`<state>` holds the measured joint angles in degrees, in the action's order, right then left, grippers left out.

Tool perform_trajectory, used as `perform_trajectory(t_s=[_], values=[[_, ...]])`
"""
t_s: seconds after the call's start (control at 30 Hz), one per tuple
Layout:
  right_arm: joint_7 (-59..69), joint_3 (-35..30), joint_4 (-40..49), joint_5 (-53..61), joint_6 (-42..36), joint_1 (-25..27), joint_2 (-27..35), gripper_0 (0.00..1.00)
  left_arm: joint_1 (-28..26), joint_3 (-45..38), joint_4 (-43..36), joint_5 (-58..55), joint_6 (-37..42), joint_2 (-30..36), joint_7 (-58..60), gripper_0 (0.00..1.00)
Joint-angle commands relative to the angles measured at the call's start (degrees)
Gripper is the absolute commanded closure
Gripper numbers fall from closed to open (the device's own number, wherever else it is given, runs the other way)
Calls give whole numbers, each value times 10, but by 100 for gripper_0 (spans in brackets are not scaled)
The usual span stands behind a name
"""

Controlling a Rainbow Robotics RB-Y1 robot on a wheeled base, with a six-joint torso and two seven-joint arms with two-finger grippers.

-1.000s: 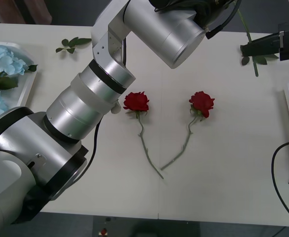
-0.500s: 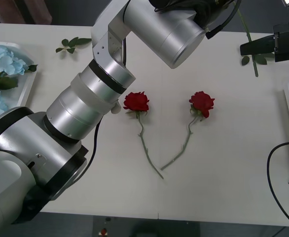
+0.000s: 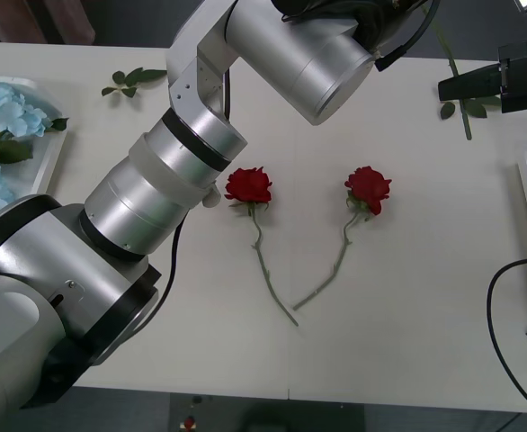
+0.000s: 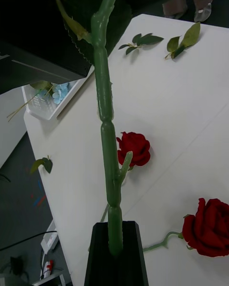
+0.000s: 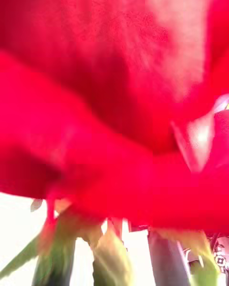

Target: Put the red flowers into the right box and the blue flowers into the left box

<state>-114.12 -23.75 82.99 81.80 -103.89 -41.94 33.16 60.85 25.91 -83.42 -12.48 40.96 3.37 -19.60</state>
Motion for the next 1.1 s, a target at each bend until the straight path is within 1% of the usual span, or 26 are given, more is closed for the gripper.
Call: perform_trajectory(t_s=[0.03,0.3,0.47,0.67,0.73,0.8,0.87,0.93,1.03,1.1], values=[[-8,-16,14,6,-11,-18,2,100,25,0,-10,6,-5,-7,11,0],[-2,-16,14,6,-16,-17,17,100,25,0,-10,6,-5,-7,11,0],[60,-14,15,6,-38,-6,52,100,25,0,-10,6,-5,-7,11,0],[126,-19,14,6,-58,25,95,100,25,0,-10,6,-5,-7,11,0],[152,-24,15,4,-61,41,107,100,16,5,-5,7,-8,-6,12,0],[170,-30,15,-2,-61,55,117,100,19,6,-12,5,-5,11,12,0],[187,-38,17,-13,-61,68,126,100,19,7,-24,0,10,19,11,0],[204,-43,25,-29,-61,86,139,100,18,7,-46,-4,41,30,10,0],[233,-47,50,-58,-61,111,154,100,16,5,-86,-36,99,52,2,0],[252,-55,71,-84,-61,134,161,100,6,-5,-126,-72,149,66,-31,0]])
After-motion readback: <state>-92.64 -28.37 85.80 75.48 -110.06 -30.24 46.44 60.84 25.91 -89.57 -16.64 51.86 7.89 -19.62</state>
